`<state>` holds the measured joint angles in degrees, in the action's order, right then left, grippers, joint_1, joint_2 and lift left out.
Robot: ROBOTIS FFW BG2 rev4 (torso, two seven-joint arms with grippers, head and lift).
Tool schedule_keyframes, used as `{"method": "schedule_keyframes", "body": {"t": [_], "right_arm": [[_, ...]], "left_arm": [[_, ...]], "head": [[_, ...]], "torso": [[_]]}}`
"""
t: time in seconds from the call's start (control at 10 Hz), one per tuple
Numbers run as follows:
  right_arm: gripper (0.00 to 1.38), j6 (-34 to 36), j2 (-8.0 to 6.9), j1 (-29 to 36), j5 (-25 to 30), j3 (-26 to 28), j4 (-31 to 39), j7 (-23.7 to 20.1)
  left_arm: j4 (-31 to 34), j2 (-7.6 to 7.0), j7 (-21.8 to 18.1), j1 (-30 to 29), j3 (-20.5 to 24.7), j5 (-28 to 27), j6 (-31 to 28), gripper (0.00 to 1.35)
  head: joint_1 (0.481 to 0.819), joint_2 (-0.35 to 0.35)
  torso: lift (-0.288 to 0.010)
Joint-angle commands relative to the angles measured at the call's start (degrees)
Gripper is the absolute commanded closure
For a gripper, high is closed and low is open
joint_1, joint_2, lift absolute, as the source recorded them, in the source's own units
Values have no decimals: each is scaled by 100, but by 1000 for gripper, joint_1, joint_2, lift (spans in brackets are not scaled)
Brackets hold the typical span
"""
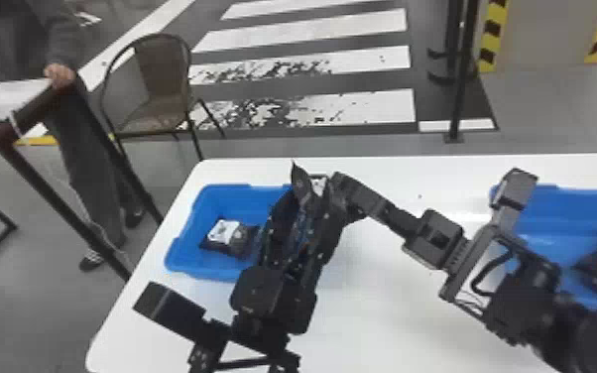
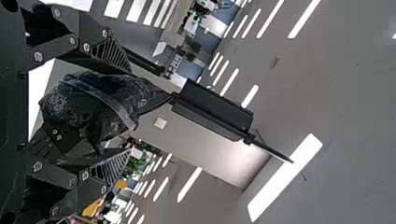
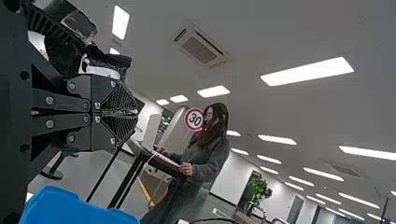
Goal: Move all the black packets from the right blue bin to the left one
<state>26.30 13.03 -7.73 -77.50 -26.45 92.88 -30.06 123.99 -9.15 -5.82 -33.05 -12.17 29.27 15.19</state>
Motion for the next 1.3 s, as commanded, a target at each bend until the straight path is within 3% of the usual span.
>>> {"method": "schedule_keyframes", "body": {"t": [0.0,0.1,0.7,0.8,1.0,1.1,1.2], "right_arm": [[1162,0,7,13,-19,5,0,0],[1162,-14,7,13,-31,5,0,0],[1162,-183,-2,-99,-111,5,-99,0],[1062,-225,-11,-113,-179,5,-113,0],[127,-380,-2,-113,-145,5,-113,0],[-2,-464,-2,-113,-145,5,-113,0],[68,-577,-2,-71,-214,5,-155,-9]], "left_arm": [[53,-8,177,-98,-28,-162,267,1136],[138,-17,283,-126,-28,-242,197,1219],[349,-43,283,-126,-17,-448,-211,1219],[349,-35,292,-140,-5,-459,-155,1219],[349,-35,371,-126,40,-528,-56,1219],[349,-35,406,-112,86,-596,-56,1219],[292,-8,459,-70,177,-813,-14,1219]], "head": [[695,279],[695,288],[695,271],[695,268],[695,265],[693,267],[687,268]], "torso": [[-140],[-140],[-140],[-140],[-140],[-140],[-140]]}}
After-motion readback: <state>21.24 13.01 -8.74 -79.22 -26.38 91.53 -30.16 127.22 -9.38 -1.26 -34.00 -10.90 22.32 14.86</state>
